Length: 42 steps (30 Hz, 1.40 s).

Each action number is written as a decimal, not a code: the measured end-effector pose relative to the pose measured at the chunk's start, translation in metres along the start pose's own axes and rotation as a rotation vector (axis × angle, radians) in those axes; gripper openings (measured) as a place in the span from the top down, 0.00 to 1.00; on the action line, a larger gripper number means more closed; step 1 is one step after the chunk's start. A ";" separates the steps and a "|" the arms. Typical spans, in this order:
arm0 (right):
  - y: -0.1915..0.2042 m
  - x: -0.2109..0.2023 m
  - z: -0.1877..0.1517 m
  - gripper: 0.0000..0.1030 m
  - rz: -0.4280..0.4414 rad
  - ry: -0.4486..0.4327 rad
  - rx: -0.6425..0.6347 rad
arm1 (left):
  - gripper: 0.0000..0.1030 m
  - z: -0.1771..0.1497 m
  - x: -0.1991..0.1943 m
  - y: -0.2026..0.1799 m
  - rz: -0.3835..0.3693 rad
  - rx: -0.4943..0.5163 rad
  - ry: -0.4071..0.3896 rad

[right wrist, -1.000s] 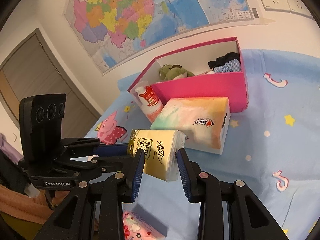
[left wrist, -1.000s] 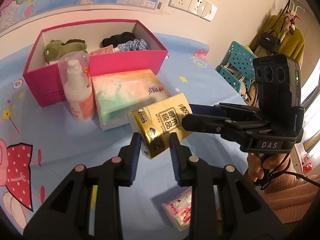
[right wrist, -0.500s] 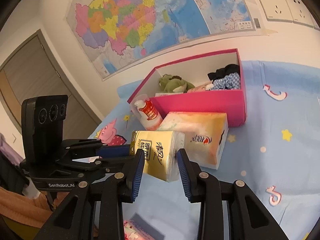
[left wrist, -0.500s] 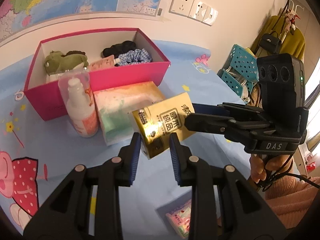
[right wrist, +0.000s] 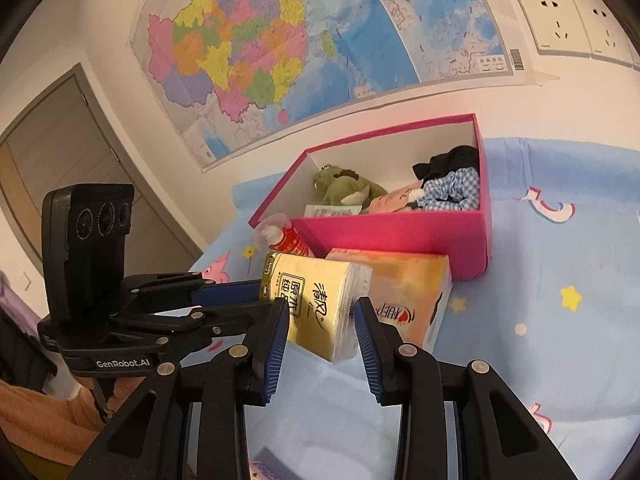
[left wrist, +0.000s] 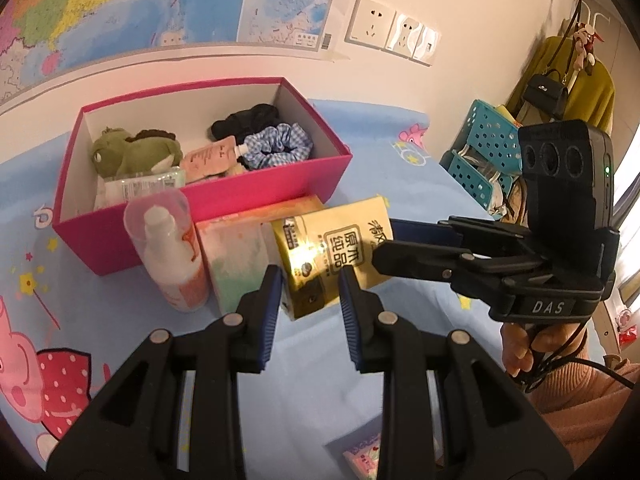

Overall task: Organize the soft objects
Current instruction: 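Lower the yellow tissue pack into the pink box and open the right gripper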

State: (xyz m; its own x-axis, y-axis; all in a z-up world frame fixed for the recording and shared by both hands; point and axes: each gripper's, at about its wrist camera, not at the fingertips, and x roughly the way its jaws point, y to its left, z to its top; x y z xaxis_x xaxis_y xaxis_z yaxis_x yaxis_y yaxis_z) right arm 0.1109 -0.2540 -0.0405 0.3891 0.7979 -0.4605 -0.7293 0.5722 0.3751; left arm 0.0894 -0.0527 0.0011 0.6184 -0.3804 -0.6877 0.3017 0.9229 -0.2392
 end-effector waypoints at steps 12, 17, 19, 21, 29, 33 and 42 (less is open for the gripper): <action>-0.004 0.006 0.016 0.65 -0.003 -0.013 -0.017 | 0.70 0.018 0.004 0.007 0.008 0.004 -0.012; -0.005 0.008 0.027 0.65 -0.001 -0.024 -0.024 | 0.70 0.028 0.007 0.014 0.002 -0.007 -0.016; -0.006 0.010 0.032 0.65 -0.001 -0.027 -0.025 | 0.70 0.031 0.007 0.016 0.005 -0.006 -0.021; -0.006 0.013 0.035 0.65 -0.004 -0.030 -0.030 | 0.70 0.035 0.009 0.018 0.010 -0.006 -0.024; -0.006 0.020 0.046 0.65 -0.009 -0.042 -0.038 | 0.70 0.044 0.013 0.026 0.024 -0.011 -0.030; -0.006 0.023 0.052 0.65 -0.011 -0.048 -0.041 | 0.70 0.050 0.014 0.030 0.031 -0.017 -0.039; -0.011 0.031 0.065 0.64 0.001 -0.057 -0.033 | 0.70 0.060 0.018 0.038 0.052 -0.020 -0.050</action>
State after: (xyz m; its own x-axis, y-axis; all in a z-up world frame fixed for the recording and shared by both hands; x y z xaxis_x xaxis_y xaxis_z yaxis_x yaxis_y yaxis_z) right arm 0.1671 -0.2234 -0.0068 0.4187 0.8086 -0.4134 -0.7476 0.5653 0.3485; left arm 0.1557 -0.0285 0.0209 0.6686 -0.3339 -0.6644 0.2540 0.9423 -0.2179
